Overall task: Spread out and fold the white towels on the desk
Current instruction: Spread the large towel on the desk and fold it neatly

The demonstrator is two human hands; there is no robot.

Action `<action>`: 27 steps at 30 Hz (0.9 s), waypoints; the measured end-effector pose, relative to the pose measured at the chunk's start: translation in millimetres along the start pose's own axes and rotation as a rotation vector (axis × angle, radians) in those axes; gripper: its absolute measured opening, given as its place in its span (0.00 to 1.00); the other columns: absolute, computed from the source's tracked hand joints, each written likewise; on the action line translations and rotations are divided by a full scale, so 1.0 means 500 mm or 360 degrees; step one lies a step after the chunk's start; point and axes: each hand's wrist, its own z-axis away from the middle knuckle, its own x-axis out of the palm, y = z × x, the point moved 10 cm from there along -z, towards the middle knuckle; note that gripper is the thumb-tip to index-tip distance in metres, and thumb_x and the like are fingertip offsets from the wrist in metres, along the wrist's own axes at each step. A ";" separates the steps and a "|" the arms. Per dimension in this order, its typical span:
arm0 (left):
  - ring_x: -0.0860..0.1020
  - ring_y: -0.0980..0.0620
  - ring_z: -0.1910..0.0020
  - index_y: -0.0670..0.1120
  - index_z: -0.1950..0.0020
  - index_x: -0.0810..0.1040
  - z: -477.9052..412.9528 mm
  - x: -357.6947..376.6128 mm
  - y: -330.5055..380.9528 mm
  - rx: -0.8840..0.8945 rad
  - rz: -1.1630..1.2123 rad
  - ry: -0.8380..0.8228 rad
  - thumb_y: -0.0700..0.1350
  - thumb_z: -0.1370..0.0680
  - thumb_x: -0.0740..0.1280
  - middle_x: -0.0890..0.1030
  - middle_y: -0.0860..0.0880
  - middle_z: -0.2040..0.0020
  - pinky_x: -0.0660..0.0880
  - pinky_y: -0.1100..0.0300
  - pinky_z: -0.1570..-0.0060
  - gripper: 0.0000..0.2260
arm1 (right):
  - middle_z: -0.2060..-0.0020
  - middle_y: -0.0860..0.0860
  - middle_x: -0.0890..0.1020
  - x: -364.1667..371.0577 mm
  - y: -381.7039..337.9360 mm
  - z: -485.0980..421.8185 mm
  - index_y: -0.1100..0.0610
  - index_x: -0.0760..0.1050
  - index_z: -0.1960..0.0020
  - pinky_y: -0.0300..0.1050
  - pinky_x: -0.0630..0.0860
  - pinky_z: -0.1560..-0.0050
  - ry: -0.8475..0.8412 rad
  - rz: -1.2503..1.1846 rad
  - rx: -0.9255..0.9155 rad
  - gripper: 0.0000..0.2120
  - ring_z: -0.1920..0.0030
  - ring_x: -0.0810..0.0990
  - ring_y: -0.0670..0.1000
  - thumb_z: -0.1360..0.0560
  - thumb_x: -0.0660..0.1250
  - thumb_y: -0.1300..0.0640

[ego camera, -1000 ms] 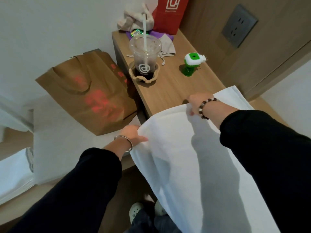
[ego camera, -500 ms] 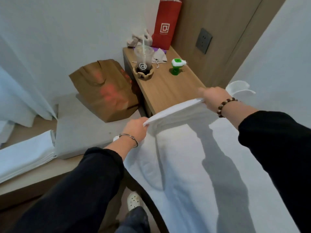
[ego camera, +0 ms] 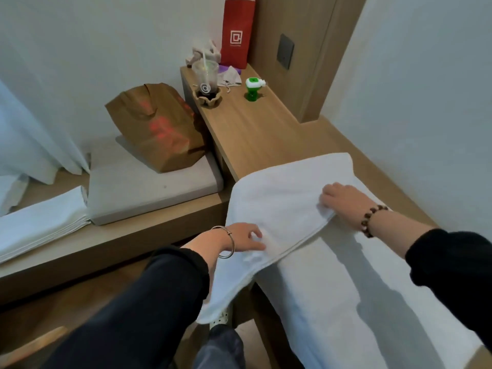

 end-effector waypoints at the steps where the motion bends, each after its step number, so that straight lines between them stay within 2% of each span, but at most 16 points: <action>1: 0.75 0.51 0.49 0.50 0.35 0.71 -0.012 -0.019 -0.005 -0.0012 0.0089 0.0173 0.55 0.23 0.65 0.77 0.49 0.44 0.69 0.62 0.50 0.19 | 0.31 0.54 0.63 0.039 -0.001 0.006 0.53 0.64 0.32 0.45 0.64 0.39 -0.0027 -0.0012 0.0031 0.17 0.33 0.64 0.53 0.21 0.55 0.60; 3: 0.74 0.48 0.43 0.49 0.32 0.68 -0.033 -0.052 -0.019 -0.0058 0.0334 0.0482 0.49 0.21 0.63 0.74 0.46 0.38 0.68 0.60 0.45 0.18 | 0.25 0.55 0.56 0.096 0.014 0.011 0.54 0.57 0.26 0.46 0.60 0.32 0.0010 -0.0346 0.0272 0.25 0.28 0.59 0.55 0.22 0.57 0.62; 5: 0.72 0.46 0.38 0.49 0.28 0.64 -0.055 -0.070 -0.018 -0.0063 0.0425 0.0647 0.47 0.21 0.62 0.70 0.45 0.33 0.68 0.57 0.39 0.21 | 0.27 0.56 0.60 0.125 0.057 0.016 0.54 0.57 0.26 0.50 0.62 0.32 0.0303 -0.0982 0.0716 0.29 0.29 0.62 0.57 0.24 0.62 0.60; 7: 0.66 0.45 0.33 0.51 0.27 0.61 -0.082 -0.090 0.002 -0.0032 0.0133 0.0800 0.51 0.20 0.60 0.65 0.44 0.30 0.65 0.53 0.33 0.23 | 0.32 0.55 0.68 0.158 0.093 0.037 0.55 0.63 0.29 0.52 0.67 0.34 0.0650 -0.1509 0.1151 0.27 0.33 0.67 0.57 0.26 0.65 0.59; 8: 0.61 0.44 0.29 0.52 0.25 0.58 -0.094 -0.097 0.019 -0.0015 -0.0098 0.0867 0.54 0.21 0.59 0.61 0.43 0.26 0.62 0.51 0.30 0.24 | 0.35 0.55 0.71 0.171 0.096 0.044 0.56 0.67 0.31 0.52 0.68 0.35 0.0727 -0.1585 0.1260 0.23 0.35 0.68 0.57 0.26 0.65 0.60; 10: 0.46 0.43 0.24 0.56 0.23 0.48 -0.120 -0.092 0.057 0.0020 -0.0396 0.0874 0.60 0.21 0.56 0.46 0.46 0.22 0.50 0.46 0.27 0.29 | 0.44 0.56 0.77 0.183 0.090 0.030 0.58 0.74 0.41 0.50 0.71 0.42 0.0623 -0.1396 0.1200 0.15 0.41 0.73 0.58 0.27 0.63 0.63; 13: 0.35 0.44 0.25 0.58 0.24 0.39 -0.160 -0.072 0.100 0.0070 -0.0597 0.0822 0.64 0.21 0.49 0.36 0.49 0.23 0.41 0.43 0.28 0.30 | 0.56 0.55 0.77 0.138 0.054 -0.021 0.60 0.74 0.52 0.46 0.69 0.58 0.0424 -0.0857 0.0624 0.09 0.52 0.76 0.58 0.32 0.63 0.68; 15: 0.34 0.45 0.25 0.58 0.24 0.37 -0.173 -0.064 0.114 0.0064 -0.0655 0.0845 0.63 0.21 0.43 0.35 0.50 0.23 0.40 0.43 0.29 0.28 | 0.63 0.56 0.76 0.050 0.023 -0.012 0.61 0.75 0.60 0.46 0.65 0.63 0.0828 -0.0328 0.0091 0.10 0.62 0.76 0.57 0.37 0.64 0.72; 16: 0.34 0.45 0.25 0.58 0.24 0.36 -0.178 -0.062 0.117 0.0052 -0.0659 0.0865 0.63 0.21 0.41 0.35 0.50 0.23 0.39 0.43 0.29 0.27 | 0.64 0.56 0.76 0.021 0.024 0.012 0.60 0.75 0.63 0.47 0.65 0.62 0.1028 -0.0122 -0.0017 0.11 0.64 0.75 0.57 0.39 0.63 0.74; 17: 0.34 0.45 0.25 0.57 0.24 0.36 -0.182 -0.058 0.118 0.0038 -0.0665 0.0883 0.63 0.21 0.40 0.35 0.50 0.23 0.39 0.43 0.29 0.27 | 0.63 0.57 0.77 0.011 0.047 0.033 0.61 0.76 0.63 0.47 0.65 0.60 0.1167 -0.0062 0.0047 0.12 0.63 0.75 0.57 0.41 0.64 0.75; 18: 0.34 0.45 0.25 0.57 0.24 0.35 -0.185 -0.052 0.119 0.0027 -0.0690 0.0895 0.63 0.21 0.40 0.35 0.49 0.23 0.38 0.43 0.29 0.28 | 0.60 0.59 0.78 0.022 0.090 0.049 0.61 0.77 0.60 0.48 0.65 0.59 0.1186 -0.0181 0.0279 0.15 0.60 0.74 0.58 0.42 0.65 0.75; 19: 0.33 0.45 0.25 0.56 0.24 0.35 -0.191 -0.046 0.122 0.0024 -0.0731 0.0905 0.63 0.21 0.40 0.35 0.49 0.23 0.38 0.43 0.29 0.28 | 0.56 0.59 0.78 0.056 0.151 0.071 0.61 0.78 0.55 0.48 0.66 0.57 0.1124 -0.0472 0.0665 0.17 0.57 0.73 0.58 0.41 0.67 0.74; 21: 0.33 0.45 0.26 0.54 0.24 0.34 -0.194 -0.036 0.122 0.0038 -0.0802 0.0933 0.63 0.21 0.41 0.35 0.48 0.24 0.37 0.44 0.29 0.29 | 0.51 0.56 0.76 0.203 0.221 0.141 0.58 0.73 0.45 0.45 0.67 0.58 0.0732 -0.1310 0.1651 0.15 0.54 0.73 0.57 0.31 0.68 0.62; 23: 0.32 0.46 0.26 0.52 0.24 0.34 -0.203 -0.034 0.130 0.0104 -0.0846 0.0936 0.61 0.21 0.42 0.34 0.47 0.24 0.35 0.45 0.29 0.30 | 0.57 0.55 0.78 0.327 0.176 0.186 0.59 0.72 0.49 0.44 0.69 0.64 0.0302 -0.2165 0.2358 0.16 0.62 0.75 0.55 0.26 0.65 0.47; 25: 0.32 0.46 0.26 0.50 0.24 0.34 -0.211 -0.030 0.142 0.0192 -0.0919 0.0905 0.59 0.21 0.43 0.33 0.47 0.24 0.35 0.47 0.29 0.30 | 0.67 0.58 0.80 0.369 0.132 0.167 0.64 0.75 0.57 0.44 0.74 0.70 0.0350 -0.3011 0.2552 0.20 0.72 0.77 0.54 0.24 0.64 0.45; 27: 0.33 0.46 0.26 0.50 0.24 0.34 -0.215 -0.027 0.150 0.0248 -0.0970 0.0876 0.59 0.21 0.43 0.33 0.47 0.24 0.35 0.47 0.29 0.30 | 0.68 0.58 0.82 0.371 0.115 0.113 0.64 0.76 0.55 0.49 0.80 0.64 0.0644 -0.3938 0.2384 0.12 0.69 0.81 0.54 0.22 0.62 0.55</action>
